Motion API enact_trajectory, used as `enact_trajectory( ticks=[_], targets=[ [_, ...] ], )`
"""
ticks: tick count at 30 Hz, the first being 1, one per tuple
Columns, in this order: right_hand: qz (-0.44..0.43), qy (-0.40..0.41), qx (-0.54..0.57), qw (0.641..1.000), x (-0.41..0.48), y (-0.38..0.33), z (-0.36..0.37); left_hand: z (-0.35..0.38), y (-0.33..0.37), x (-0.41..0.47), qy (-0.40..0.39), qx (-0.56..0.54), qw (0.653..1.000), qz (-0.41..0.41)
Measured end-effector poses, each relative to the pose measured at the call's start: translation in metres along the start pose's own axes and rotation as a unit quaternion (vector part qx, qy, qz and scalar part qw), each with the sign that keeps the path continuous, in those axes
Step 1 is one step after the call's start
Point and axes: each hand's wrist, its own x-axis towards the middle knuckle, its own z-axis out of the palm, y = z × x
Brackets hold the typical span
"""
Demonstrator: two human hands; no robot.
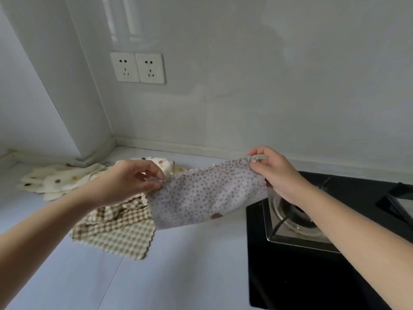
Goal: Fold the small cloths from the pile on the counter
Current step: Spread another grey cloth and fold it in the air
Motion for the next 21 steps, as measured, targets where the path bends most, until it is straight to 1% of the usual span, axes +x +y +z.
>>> enact_trajectory(
  ticks=[2, 6, 8, 12, 15, 21],
  targets=[
    [-0.012, -0.031, -0.009, 0.999, -0.005, -0.019, -0.017, -0.010, 0.024, 0.005, -0.002, 0.038, 0.999, -0.006],
    [-0.037, -0.034, -0.090, 0.995, -0.017, -0.051, -0.050, -0.023, 0.065, 0.007, -0.005, 0.096, 0.995, -0.027],
    [-0.033, -0.048, -0.088, 0.994, -0.025, -0.065, -0.066, -0.025, 0.087, 0.004, -0.009, 0.125, 0.992, -0.033],
    [-0.028, -0.080, -0.087, 0.993, -0.040, -0.086, -0.095, -0.022, 0.132, -0.008, -0.006, 0.188, 0.982, 0.006],
    [-0.025, -0.087, -0.088, 0.992, -0.047, -0.095, -0.109, -0.020, 0.153, -0.019, -0.005, 0.189, 0.982, 0.022],
    [-0.026, -0.038, -0.057, 0.997, -0.052, -0.100, -0.109, -0.021, 0.162, -0.025, 0.017, 0.162, 0.986, 0.035]
  ],
)
